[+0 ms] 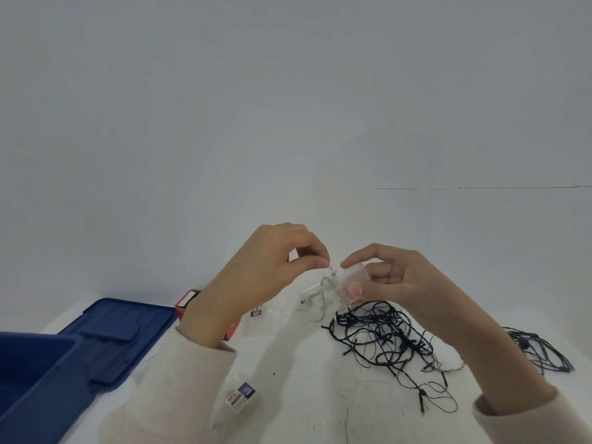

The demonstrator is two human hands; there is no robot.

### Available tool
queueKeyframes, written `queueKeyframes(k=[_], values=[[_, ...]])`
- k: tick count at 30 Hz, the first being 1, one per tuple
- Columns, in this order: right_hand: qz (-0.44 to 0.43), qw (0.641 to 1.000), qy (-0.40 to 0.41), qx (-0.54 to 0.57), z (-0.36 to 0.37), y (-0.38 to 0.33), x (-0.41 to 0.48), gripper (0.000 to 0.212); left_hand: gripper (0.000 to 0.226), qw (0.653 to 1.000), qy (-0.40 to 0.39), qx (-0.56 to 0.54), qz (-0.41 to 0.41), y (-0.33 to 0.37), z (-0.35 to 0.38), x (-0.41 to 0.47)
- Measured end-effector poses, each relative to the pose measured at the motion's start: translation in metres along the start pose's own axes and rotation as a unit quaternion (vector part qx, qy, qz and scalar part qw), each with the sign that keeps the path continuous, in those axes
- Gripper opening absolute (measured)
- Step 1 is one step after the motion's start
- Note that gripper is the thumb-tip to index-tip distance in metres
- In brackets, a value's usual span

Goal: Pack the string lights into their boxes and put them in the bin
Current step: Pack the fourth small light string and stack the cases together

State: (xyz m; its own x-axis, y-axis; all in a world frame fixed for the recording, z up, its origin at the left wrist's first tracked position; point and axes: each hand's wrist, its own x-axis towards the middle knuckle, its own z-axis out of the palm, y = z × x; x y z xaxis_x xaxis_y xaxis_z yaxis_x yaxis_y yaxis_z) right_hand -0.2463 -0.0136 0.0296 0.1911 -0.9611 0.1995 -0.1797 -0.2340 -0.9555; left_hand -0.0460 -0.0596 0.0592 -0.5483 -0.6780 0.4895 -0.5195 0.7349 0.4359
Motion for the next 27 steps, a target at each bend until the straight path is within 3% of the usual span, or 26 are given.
queueKeyframes(k=[4, 8, 12, 15, 19, 23, 25, 27], values=[[-0.005, 0.993, -0.016, 0.113, -0.002, 0.003, 0.004, 0.028, 0.011, 0.978, 0.023, -0.185, -0.089, -0.005, 0.006, -0.005], [0.011, 0.969, 0.005, 0.246, 0.007, 0.007, 0.009, 0.031, 0.026, 0.931, 0.097, -0.319, -0.149, -0.013, 0.030, -0.017], [0.075, 0.932, 0.061, 0.350, 0.023, 0.022, 0.012, 0.036, 0.027, 0.919, 0.170, -0.307, -0.177, -0.008, 0.054, -0.030], [0.089, 0.899, 0.108, 0.414, 0.035, 0.032, 0.013, 0.038, 0.030, 0.923, 0.172, -0.283, -0.195, -0.006, 0.065, -0.037], [0.071, 0.893, 0.159, 0.415, 0.048, 0.047, 0.010, 0.034, 0.025, 0.880, 0.091, -0.415, -0.214, -0.007, 0.074, -0.048], [0.071, 0.892, 0.172, 0.412, 0.062, 0.063, 0.008, 0.035, 0.021, 0.848, 0.159, -0.415, -0.290, -0.015, 0.087, -0.052], [0.071, 0.899, 0.169, 0.399, 0.064, 0.068, 0.009, 0.045, 0.018, 0.832, 0.158, -0.426, -0.317, -0.021, 0.091, -0.053], [0.068, 0.910, 0.162, 0.375, 0.064, 0.074, 0.010, 0.040, 0.015, 0.814, 0.139, -0.452, -0.336, -0.027, 0.091, -0.056]])
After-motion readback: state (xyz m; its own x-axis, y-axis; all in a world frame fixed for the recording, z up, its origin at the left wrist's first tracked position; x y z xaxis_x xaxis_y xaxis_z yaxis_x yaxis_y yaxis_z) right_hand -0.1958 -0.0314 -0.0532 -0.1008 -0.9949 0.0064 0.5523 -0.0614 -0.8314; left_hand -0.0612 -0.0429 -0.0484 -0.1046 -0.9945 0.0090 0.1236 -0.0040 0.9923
